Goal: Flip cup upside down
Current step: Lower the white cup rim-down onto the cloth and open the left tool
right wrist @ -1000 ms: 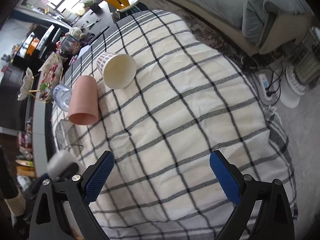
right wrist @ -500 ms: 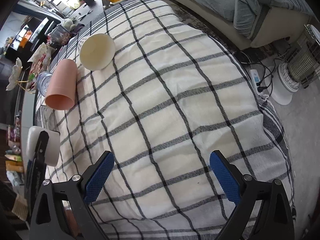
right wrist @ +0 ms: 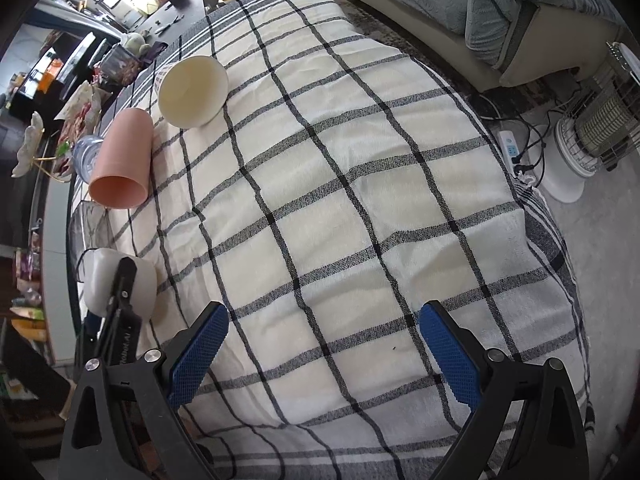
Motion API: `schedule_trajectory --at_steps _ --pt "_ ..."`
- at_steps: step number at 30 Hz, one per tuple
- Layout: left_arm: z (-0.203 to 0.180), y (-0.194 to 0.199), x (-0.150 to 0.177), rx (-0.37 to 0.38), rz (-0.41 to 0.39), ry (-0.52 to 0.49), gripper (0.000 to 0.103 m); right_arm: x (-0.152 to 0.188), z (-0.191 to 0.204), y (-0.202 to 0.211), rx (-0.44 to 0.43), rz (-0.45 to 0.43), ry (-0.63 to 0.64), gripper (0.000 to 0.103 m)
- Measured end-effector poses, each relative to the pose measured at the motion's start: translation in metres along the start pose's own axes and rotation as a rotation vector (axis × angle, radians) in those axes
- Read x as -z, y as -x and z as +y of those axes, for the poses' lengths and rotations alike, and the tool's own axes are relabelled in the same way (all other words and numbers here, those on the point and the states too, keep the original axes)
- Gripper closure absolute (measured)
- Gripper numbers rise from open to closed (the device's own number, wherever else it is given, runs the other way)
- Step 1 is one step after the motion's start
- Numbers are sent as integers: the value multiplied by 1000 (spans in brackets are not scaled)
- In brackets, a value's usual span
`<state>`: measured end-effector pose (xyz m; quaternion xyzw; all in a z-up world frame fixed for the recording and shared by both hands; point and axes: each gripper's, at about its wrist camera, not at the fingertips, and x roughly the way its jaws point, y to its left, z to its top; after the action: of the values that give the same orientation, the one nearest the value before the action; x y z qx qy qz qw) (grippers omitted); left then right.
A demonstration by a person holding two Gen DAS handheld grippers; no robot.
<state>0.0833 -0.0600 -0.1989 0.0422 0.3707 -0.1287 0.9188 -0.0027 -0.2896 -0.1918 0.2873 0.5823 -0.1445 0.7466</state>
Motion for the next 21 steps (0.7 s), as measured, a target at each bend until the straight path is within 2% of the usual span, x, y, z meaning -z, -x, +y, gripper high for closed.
schedule_trajectory --at_steps 7,12,14,21 --pt "-5 2 9 4 34 -10 35 2 -4 1 -11 9 -13 6" --pt "-7 16 8 -4 31 -24 23 3 -3 10 -17 -14 -7 6" --pt "-4 26 7 -2 38 -19 20 4 3 20 -15 -52 19 7" --pt "8 75 -4 1 58 -2 11 12 37 74 -7 -286 178 7"
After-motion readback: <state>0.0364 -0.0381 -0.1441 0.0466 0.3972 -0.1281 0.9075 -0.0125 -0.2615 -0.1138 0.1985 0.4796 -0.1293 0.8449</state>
